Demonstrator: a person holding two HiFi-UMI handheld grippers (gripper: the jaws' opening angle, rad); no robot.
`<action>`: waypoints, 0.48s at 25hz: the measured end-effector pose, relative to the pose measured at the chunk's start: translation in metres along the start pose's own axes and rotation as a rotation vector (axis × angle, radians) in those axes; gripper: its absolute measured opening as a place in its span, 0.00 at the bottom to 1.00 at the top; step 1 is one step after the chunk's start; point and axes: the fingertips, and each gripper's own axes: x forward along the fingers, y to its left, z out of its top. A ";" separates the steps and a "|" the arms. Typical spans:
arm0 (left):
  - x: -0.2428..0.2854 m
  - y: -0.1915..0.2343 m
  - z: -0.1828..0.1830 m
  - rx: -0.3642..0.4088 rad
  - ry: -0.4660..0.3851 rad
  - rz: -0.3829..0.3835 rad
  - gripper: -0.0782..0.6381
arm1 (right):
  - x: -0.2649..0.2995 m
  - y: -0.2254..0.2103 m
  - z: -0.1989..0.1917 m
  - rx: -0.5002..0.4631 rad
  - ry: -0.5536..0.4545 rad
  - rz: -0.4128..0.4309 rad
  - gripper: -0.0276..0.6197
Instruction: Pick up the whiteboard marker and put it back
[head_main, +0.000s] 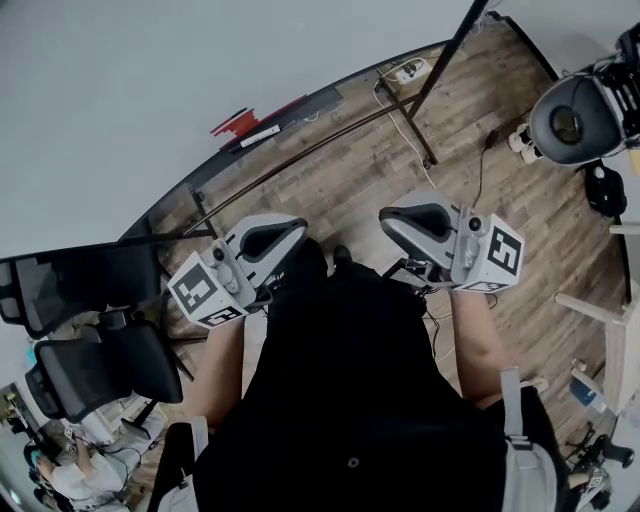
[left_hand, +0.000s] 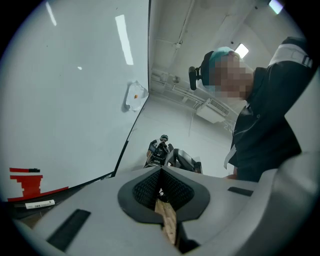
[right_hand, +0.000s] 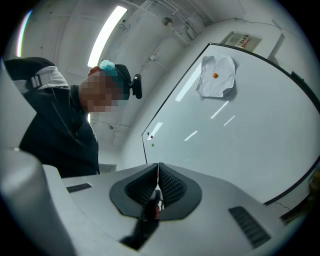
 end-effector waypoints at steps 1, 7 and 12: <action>0.001 -0.003 0.001 -0.003 -0.003 -0.012 0.12 | -0.001 0.002 -0.001 -0.005 0.005 -0.005 0.07; 0.012 -0.014 0.004 -0.012 -0.013 -0.056 0.12 | -0.001 0.006 -0.014 -0.014 0.063 -0.012 0.07; 0.015 -0.021 0.003 -0.014 -0.026 -0.059 0.12 | 0.005 0.011 -0.033 0.006 0.120 0.010 0.07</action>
